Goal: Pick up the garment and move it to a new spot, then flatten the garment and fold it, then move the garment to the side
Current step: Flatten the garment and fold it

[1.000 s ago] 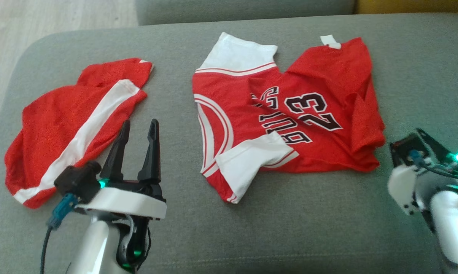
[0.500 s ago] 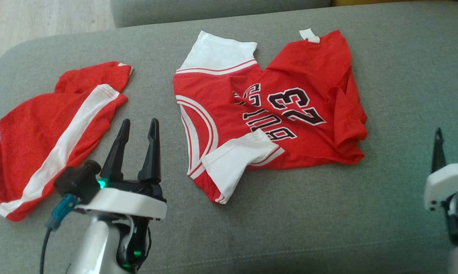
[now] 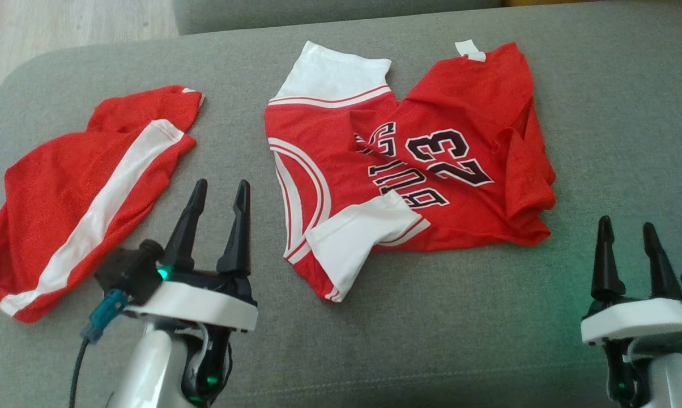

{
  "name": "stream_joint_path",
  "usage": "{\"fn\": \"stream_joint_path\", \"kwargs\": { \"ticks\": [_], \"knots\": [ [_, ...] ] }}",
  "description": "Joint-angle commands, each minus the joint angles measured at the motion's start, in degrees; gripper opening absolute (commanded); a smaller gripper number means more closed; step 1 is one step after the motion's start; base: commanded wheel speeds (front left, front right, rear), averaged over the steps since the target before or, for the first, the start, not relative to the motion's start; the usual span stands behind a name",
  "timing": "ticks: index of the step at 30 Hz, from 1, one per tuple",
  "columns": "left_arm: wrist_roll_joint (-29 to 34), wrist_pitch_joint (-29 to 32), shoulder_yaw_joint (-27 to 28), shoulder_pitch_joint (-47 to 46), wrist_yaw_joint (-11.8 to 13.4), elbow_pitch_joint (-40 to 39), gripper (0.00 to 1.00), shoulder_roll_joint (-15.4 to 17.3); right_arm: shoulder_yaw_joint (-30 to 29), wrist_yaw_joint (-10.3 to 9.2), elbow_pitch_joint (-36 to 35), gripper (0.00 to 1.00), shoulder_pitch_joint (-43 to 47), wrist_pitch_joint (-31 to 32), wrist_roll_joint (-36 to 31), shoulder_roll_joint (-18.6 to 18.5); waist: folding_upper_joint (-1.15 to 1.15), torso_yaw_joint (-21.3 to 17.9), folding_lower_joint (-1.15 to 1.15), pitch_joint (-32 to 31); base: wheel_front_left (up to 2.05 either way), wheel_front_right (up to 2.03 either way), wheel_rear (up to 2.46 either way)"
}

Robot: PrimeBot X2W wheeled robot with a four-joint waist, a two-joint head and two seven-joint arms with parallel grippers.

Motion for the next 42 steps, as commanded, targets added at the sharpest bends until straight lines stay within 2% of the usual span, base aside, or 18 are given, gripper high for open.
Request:
{"fn": "stream_joint_path", "kwargs": {
  "ticks": [1,5,8,16,24,36,42],
  "knots": [
    [0.46,-0.45,1.47,-2.05,-0.38,-1.44,1.00,0.44,1.86,0.37,-1.38,1.00,-1.71,-1.44,1.05,-0.58,0.00,0.10,0.00,0.09,0.00,0.00,0.00],
    [0.40,-0.45,-0.47,-2.08,-1.05,0.00,1.00,0.44,1.92,0.37,0.02,1.00,-3.17,-2.72,2.69,-0.58,0.00,0.24,0.00,0.44,0.00,0.00,0.00],
    [0.32,-0.45,-4.02,-2.56,-2.08,3.04,1.00,0.44,1.67,0.37,0.40,1.00,-4.02,-3.08,2.23,-0.57,0.00,0.28,0.00,0.93,0.00,0.00,0.00],
    [0.13,1.98,-13.17,-6.77,-3.42,15.54,1.00,0.44,1.34,0.37,1.36,1.00,-5.21,-3.76,1.26,-0.57,0.00,-0.61,0.00,2.92,0.00,0.00,0.00],
    [-0.99,2.86,-13.60,-10.08,-1.33,22.56,1.00,0.44,1.02,0.37,1.85,1.00,-5.76,-4.56,1.09,-0.57,0.00,-1.59,0.00,4.34,0.00,0.00,0.00],
    [-4.14,1.42,-16.38,-12.09,-2.72,24.76,1.00,0.44,0.42,0.37,3.01,1.00,-6.32,-5.11,0.07,-0.57,0.00,-2.14,0.00,4.73,0.00,0.00,0.00],
    [-4.90,0.98,-16.72,-13.29,-2.28,26.26,1.00,0.44,0.60,0.37,3.14,1.00,-6.79,-5.21,-0.34,-0.57,0.00,-2.54,0.00,5.03,0.00,0.00,0.00]
  ]
}}
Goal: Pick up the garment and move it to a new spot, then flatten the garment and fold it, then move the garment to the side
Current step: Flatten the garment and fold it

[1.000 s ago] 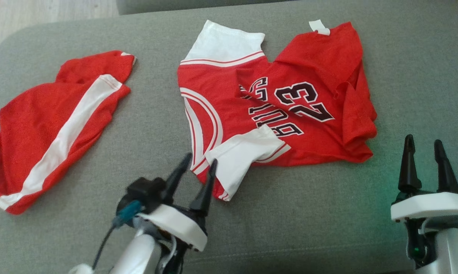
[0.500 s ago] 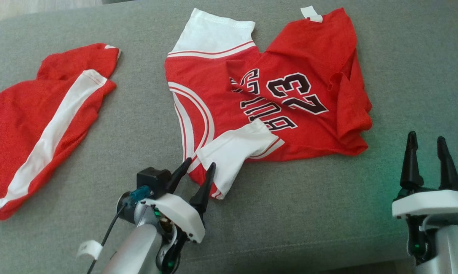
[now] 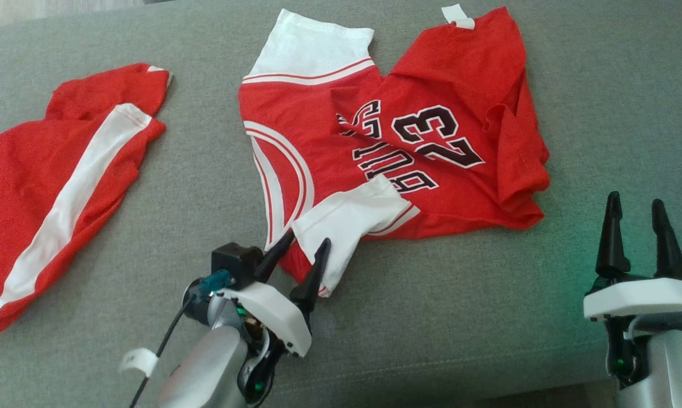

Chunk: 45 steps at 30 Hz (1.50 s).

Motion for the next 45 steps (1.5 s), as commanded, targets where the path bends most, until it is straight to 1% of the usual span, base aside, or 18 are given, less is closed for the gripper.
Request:
{"fn": "stream_joint_path", "kwargs": {
  "ticks": [1,4,5,6,7,16,21,26,29,30,40,41,42,43,45],
  "knots": [
    [-0.80,-0.87,1.51,-2.63,0.24,-1.13,1.00,0.41,1.39,0.37,-1.66,1.00,-1.83,-0.73,-0.46,-0.53,0.00,-0.11,0.00,0.04,0.00,0.00,0.00],
    [-1.66,-1.23,1.19,-3.18,0.27,-0.65,1.00,0.41,1.38,0.37,-1.64,1.00,-1.82,-0.66,-0.72,-0.53,0.00,-0.26,0.00,-0.03,0.00,0.00,0.00],
    [-1.89,-1.31,1.11,-3.26,0.26,-0.52,0.94,0.41,1.37,0.37,-1.64,1.00,-1.81,-0.64,-0.79,-0.53,0.00,-0.28,0.00,-0.06,0.00,0.00,0.00],
    [-2.08,-1.39,1.01,-3.35,0.25,-0.38,0.40,0.41,1.36,0.37,-1.65,1.00,-1.80,-0.63,-0.84,-0.53,0.00,-0.27,0.00,-0.08,0.00,0.00,0.00],
    [-2.26,-1.46,0.90,-3.42,0.24,-0.26,0.00,0.41,1.35,0.37,-1.64,1.00,-1.78,-0.64,-0.89,-0.53,0.00,-0.27,0.00,-0.14,0.00,0.00,0.00],
    [-2.04,-2.14,1.45,-3.19,0.49,-2.76,0.00,0.41,1.56,0.37,-1.39,1.00,-1.48,-0.24,-1.29,-0.53,0.00,0.87,0.00,-1.37,0.00,0.00,0.00],
    [-1.09,-2.18,4.58,-1.57,1.00,-8.48,0.00,0.41,1.27,0.37,-1.19,1.00,-1.49,0.17,-1.50,-0.53,0.00,2.12,0.00,-2.02,0.00,0.00,0.00],
    [-0.08,-2.19,6.26,0.10,1.03,-11.28,0.00,0.41,1.60,0.37,-1.10,1.00,-1.43,0.33,-1.63,-0.53,0.00,2.86,0.00,-2.37,0.00,0.00,0.00],
    [0.75,-2.19,8.89,1.62,1.36,-15.41,0.00,0.41,2.26,0.37,-1.33,1.00,-1.33,0.09,-1.63,-0.53,0.00,3.56,0.00,-2.89,0.00,0.00,0.00],
    [0.75,-2.19,8.89,1.62,1.36,-15.41,0.00,0.41,2.26,0.37,-1.33,1.00,-1.33,0.09,-1.63,-0.53,0.00,3.56,0.00,-2.89,0.00,0.00,0.00],
    [3.19,-2.20,19.71,8.22,4.16,-26.47,0.00,0.41,4.60,0.37,-2.80,1.00,0.06,-0.51,-2.23,-0.53,0.00,5.57,0.00,-4.21,0.00,0.00,0.00],
    [3.58,-2.20,20.49,8.91,4.37,-27.15,0.46,0.41,4.82,0.37,-2.81,1.00,0.24,-0.55,-2.21,-0.53,0.00,5.75,0.00,-4.37,0.00,0.00,0.00],
    [3.99,-2.20,21.05,9.54,4.54,-27.61,0.98,0.41,4.99,0.37,-2.79,1.00,0.40,-0.61,-2.20,-0.53,0.00,5.95,0.00,-4.49,0.00,0.00,0.00],
    [4.24,-2.20,21.31,10.11,4.60,-27.83,1.00,0.41,5.13,0.37,-2.73,1.00,0.54,-0.68,-2.20,-0.53,0.00,6.16,0.00,-4.66,0.00,0.00,0.00],
    [5.12,-2.20,21.50,10.84,4.81,-28.29,1.00,0.41,5.37,0.37,-2.56,1.00,0.82,-0.82,-2.12,-0.53,0.00,6.52,0.00,-5.04,0.00,0.00,0.00]
  ]
}}
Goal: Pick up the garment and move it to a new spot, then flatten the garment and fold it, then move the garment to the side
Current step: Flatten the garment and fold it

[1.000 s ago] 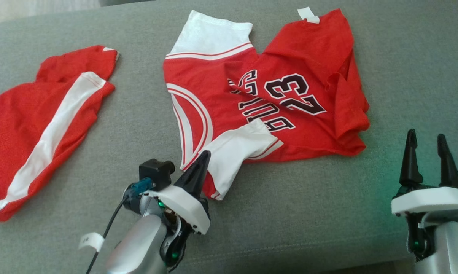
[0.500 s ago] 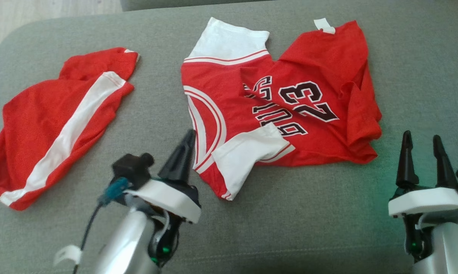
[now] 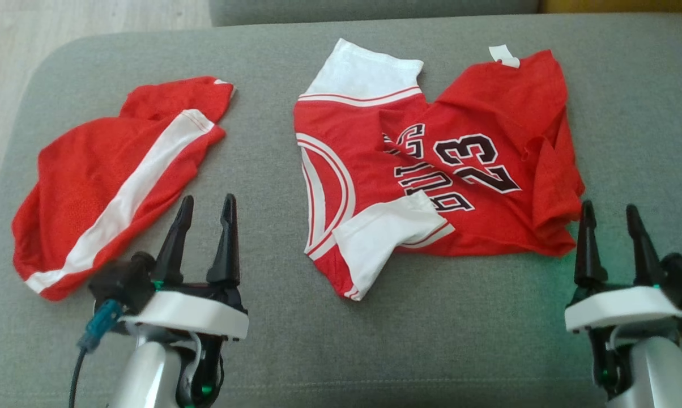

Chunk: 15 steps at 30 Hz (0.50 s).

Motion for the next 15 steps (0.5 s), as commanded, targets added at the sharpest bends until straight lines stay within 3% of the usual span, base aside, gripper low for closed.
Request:
{"fn": "stream_joint_path", "kwargs": {
  "ticks": [1,15],
  "knots": [
    [0.99,-0.52,1.71,-1.21,0.38,-2.48,1.00,0.33,1.72,0.37,-1.69,1.00,-0.01,-0.62,-0.06,-0.50,0.00,0.38,0.00,-0.43,0.00,0.00,0.00],
    [0.58,-0.52,-0.32,-1.19,1.20,-3.20,1.00,0.33,2.78,0.37,-2.21,1.00,0.24,-0.40,-0.49,-0.50,0.00,0.73,0.00,-0.59,0.00,0.00,0.00]
  ]
}}
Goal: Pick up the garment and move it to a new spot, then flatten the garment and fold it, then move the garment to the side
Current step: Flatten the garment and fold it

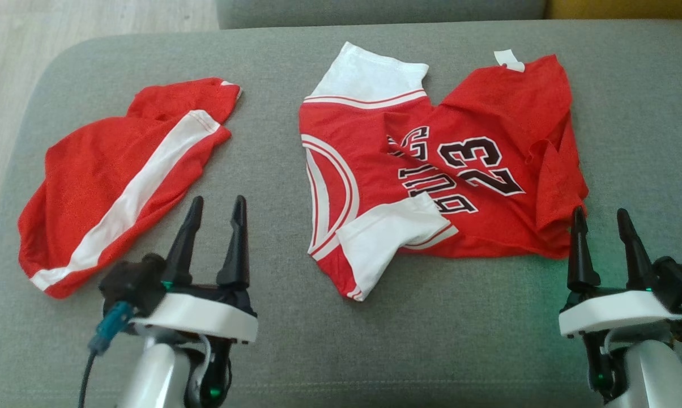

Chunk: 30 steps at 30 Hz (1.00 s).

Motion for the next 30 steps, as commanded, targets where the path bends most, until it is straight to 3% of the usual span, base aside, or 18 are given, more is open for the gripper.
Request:
{"fn": "stream_joint_path", "kwargs": {
  "ticks": [1,17,30],
  "knots": [
    [-0.30,-0.51,0.96,-2.03,-0.07,-1.60,1.00,0.33,1.45,0.37,-2.16,1.00,-1.11,-0.35,-0.45,-0.50,0.00,-0.30,0.00,0.28,0.00,0.00,0.00],
    [-1.83,-0.51,-13.24,-8.87,-4.23,14.70,1.00,0.33,0.91,0.37,-2.45,1.00,-2.29,-0.83,-0.46,-0.50,0.00,-3.99,0.00,4.80,0.00,0.00,0.00],
    [-4.09,-0.51,-15.10,-13.30,-4.15,21.33,1.00,0.33,0.64,0.37,-1.78,1.00,-3.15,-1.64,-0.14,-0.50,0.00,-5.94,0.00,7.15,0.00,0.00,0.00]
  ]
}}
